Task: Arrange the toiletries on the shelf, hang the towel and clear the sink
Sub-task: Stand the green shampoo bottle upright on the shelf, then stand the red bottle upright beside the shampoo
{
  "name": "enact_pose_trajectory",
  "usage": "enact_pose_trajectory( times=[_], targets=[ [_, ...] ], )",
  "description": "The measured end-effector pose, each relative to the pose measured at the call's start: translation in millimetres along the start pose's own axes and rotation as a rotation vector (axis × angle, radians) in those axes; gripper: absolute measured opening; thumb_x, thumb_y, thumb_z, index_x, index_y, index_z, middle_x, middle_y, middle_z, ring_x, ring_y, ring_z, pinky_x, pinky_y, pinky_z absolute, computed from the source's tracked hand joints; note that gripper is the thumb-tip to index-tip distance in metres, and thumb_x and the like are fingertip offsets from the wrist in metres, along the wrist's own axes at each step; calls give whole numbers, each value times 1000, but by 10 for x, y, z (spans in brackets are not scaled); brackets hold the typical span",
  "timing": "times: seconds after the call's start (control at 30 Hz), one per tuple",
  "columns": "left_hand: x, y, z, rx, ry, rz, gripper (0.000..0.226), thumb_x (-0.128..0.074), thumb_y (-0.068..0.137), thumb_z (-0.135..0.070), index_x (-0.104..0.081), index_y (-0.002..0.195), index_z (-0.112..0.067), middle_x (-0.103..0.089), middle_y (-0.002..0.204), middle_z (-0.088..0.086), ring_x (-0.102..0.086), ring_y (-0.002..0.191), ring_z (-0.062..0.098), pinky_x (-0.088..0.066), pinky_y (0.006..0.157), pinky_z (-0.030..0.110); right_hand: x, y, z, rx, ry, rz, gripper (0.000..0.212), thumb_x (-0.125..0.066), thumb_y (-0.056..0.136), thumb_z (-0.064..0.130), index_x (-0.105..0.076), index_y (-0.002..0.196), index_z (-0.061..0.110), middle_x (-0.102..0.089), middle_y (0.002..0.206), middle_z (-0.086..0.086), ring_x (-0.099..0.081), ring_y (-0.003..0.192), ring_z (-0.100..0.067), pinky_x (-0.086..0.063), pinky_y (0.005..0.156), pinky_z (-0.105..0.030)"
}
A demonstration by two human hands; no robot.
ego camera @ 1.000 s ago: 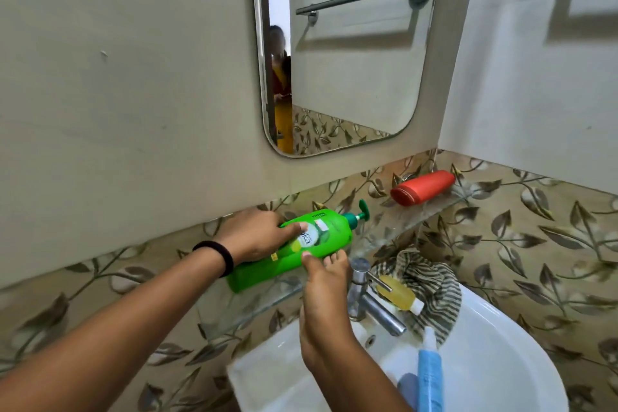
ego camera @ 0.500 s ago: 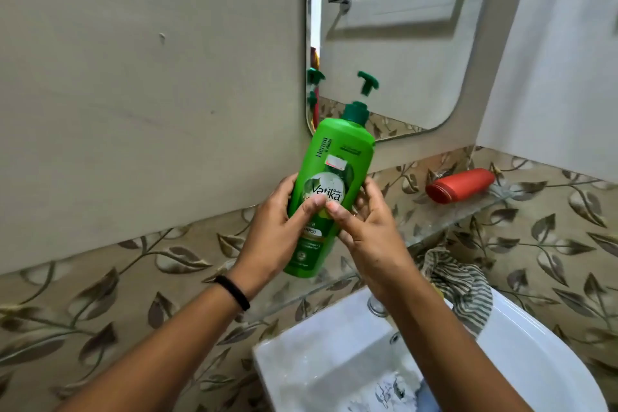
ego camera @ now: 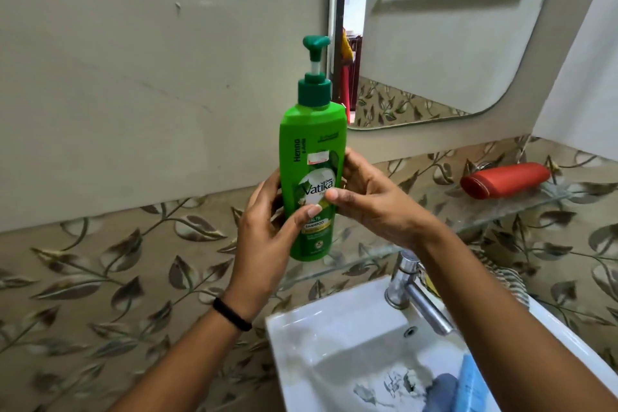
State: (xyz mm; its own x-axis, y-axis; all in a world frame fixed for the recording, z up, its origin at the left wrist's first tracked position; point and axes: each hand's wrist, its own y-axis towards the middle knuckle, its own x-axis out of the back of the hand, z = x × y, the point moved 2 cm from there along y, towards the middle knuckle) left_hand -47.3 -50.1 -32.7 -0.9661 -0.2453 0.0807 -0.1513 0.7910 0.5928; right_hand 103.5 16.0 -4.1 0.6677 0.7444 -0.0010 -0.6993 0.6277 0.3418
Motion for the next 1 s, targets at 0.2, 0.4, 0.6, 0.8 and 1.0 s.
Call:
enact_pose_trajectory(
  times=[0.2,0.4,0.6,0.8,1.0],
  targets=[
    [-20,-222,-118,-29,197,-247,78,-74,75,-28,-32,141,-30,-38,145,-5,-39,130,-6,-36,110,21,42,-164,-91,-1,-87,-136,59,-54,91,4,-31,144,16,-45,145,-6,-47,132,-18,-43,107,-34],
    [-720,-480,-371,-390,601,-14,40,-59,85,-30,-49,124,-24,-47,122,-6,-41,120,4,-31,105,19,707,-912,-13,80,-73,-700,27,-57,89,19,-58,113,30,-67,117,-1,-66,107,-14,-55,84,-20],
    [-1769,213,-186,-5,448,409,42,-58,89,-34,-47,129,-27,-51,130,-5,-47,119,9,-40,99,24,1692,-1396,270,11,-730,-1160,28,-58,89,5,-62,112,19,-67,113,-9,-62,102,-18,-47,87,-23],
    [-2774,1112,74,254,571,487,48,-53,93,-34,-52,127,0,-57,130,20,-52,121,33,-42,98,36,2397,-1401,203,-410,-729,-1276,48,-61,84,10,-46,129,3,-57,126,-24,-56,114,-36,-45,101,-43],
    [-3412,1380,275,381,645,695,45,-52,93,-34,-63,110,7,-67,111,26,-62,94,37,-49,79,39,2548,-1365,102,-332,-81,-1390,44,-56,86,4,-45,127,-6,-57,110,-20,-58,77,-22,-48,62,-29]
  ],
)
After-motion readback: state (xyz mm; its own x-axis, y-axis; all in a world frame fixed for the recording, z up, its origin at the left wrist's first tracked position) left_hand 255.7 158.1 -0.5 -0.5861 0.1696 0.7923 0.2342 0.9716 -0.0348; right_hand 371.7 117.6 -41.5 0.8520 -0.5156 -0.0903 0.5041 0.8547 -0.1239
